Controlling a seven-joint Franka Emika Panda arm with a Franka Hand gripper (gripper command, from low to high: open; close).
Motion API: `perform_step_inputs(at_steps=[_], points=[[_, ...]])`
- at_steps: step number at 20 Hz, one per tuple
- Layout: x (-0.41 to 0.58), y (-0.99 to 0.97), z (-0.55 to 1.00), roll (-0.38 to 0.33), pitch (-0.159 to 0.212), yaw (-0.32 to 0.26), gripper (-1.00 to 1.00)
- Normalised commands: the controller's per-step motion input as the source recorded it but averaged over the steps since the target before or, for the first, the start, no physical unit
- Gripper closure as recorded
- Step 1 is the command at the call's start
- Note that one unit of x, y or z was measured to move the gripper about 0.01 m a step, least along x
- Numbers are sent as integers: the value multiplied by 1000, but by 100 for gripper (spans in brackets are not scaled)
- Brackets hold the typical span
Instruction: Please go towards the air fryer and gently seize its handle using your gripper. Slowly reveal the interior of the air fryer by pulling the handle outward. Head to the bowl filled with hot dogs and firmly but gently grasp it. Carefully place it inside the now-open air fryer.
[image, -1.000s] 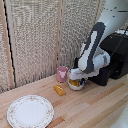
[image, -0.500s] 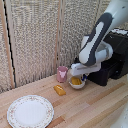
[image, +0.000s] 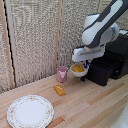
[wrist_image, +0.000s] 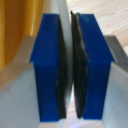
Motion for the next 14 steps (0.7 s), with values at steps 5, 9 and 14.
perform_step_inputs(at_steps=[5,9,14], points=[[521,-115,895,-1,0,-106,100],[490,-297,789,-25,-7,-142,100],[447,-279,625,-64,-39,-183,100]])
